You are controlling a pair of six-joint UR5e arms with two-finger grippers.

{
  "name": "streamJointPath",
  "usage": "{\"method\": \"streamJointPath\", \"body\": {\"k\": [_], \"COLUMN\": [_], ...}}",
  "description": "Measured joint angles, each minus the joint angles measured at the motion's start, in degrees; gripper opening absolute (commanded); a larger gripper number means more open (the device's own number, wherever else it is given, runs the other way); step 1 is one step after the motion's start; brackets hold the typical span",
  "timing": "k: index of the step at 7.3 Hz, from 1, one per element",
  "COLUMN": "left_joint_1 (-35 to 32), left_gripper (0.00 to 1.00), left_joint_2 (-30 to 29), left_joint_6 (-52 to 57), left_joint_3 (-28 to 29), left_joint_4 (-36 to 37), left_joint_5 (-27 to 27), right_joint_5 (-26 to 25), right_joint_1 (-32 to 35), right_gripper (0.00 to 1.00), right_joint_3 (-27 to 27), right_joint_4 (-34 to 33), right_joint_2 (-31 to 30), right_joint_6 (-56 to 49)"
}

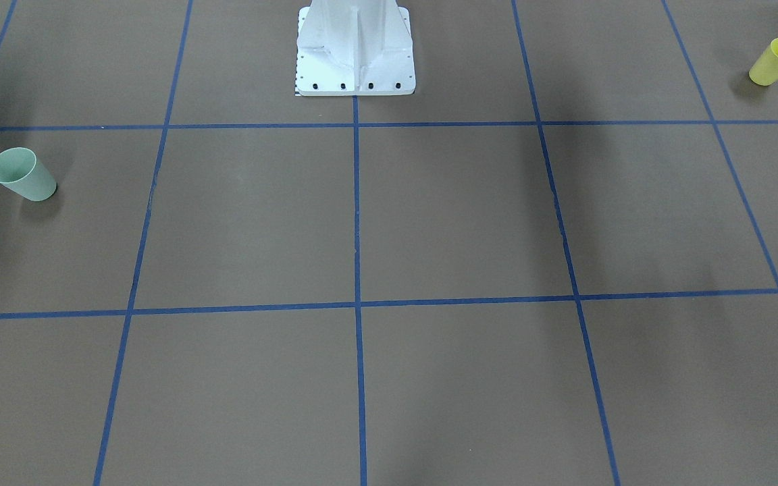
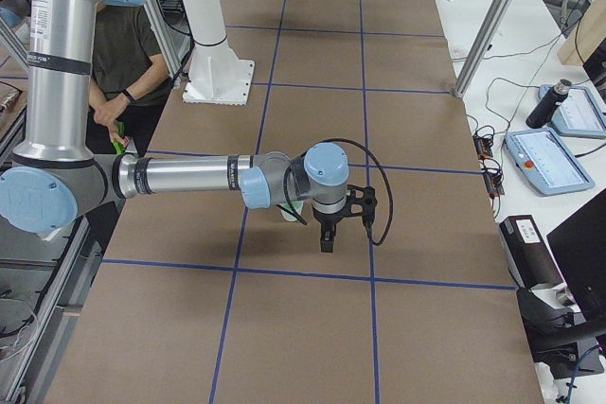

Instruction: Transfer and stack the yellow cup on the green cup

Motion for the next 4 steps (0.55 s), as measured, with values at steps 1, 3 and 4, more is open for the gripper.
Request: {"method": "streamJointPath", "body": {"k": [1, 3, 4], "left_joint_1": [0.0, 0.1, 0.1], "left_gripper": [1.00, 1.00, 1.00], "left_joint_2": [0.9, 2.2, 2.8], "left_joint_6": [0.0, -0.3, -1.0], "left_joint_3": [0.0, 0.2, 0.2], "left_joint_4": [-0.1, -0.1, -0.1], "left_joint_5": [-1.2, -3.0, -3.2], "right_joint_5": [0.1, 0.1, 0.1], "right_joint_1": [0.0, 0.0, -0.1], "right_gripper": [1.00, 1.00, 1.00], "right_joint_3": [0.0, -0.4, -0.6], "right_joint_4": [0.0, 0.3, 1.2], "right_joint_2": [-0.1, -0.3, -0.4], "right_joint_6": [0.0, -0.1, -0.3]}}
